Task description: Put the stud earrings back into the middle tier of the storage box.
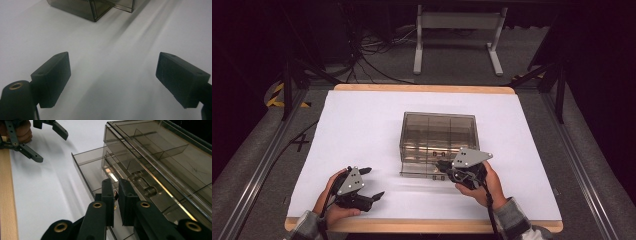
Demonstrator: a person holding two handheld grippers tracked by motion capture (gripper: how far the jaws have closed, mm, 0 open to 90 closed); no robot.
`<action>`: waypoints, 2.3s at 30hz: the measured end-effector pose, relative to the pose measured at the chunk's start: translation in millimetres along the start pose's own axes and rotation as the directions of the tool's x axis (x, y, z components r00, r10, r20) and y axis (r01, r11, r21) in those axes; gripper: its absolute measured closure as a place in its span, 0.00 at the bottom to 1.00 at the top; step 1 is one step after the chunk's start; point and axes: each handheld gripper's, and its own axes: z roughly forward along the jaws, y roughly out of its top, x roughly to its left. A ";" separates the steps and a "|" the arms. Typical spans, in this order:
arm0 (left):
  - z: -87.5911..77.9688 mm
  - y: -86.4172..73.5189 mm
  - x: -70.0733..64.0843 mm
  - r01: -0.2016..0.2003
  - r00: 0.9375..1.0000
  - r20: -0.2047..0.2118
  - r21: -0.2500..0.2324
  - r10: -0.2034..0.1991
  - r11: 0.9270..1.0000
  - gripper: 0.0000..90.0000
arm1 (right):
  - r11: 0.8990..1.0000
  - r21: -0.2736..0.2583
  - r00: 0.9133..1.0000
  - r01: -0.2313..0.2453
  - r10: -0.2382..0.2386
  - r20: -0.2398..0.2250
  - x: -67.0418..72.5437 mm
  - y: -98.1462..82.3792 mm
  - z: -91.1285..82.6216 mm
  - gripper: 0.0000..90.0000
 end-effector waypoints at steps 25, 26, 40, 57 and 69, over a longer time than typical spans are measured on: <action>0.7 0.2 -0.6 -0.006 1.000 0.003 0.007 0.005 1.000 0.15 | 0.994 0.097 0.999 -0.039 0.038 0.011 -9.6 -9.6 12.1 0.93; 0.8 0.2 -0.6 -0.006 1.000 0.003 0.007 0.006 1.000 0.15 | 0.994 0.100 0.999 -0.040 0.039 0.012 -9.7 -9.8 12.4 0.93; 1.1 0.3 -0.4 -0.004 1.000 0.002 0.009 0.004 1.000 0.15 | 0.995 0.088 0.999 -0.044 0.043 0.017 -10.9 -11.1 11.0 0.92; -4.1 1.2 0.1 0.029 1.000 -0.011 -0.015 -0.029 0.999 0.24 | 0.999 -0.011 0.997 -0.043 0.043 0.063 -14.8 -13.4 -27.2 0.93; -9.7 6.9 -6.9 0.010 1.000 0.020 -0.046 -0.009 0.999 0.55 | 0.996 -0.070 0.990 -0.064 0.072 0.122 -28.4 -15.0 -51.5 0.94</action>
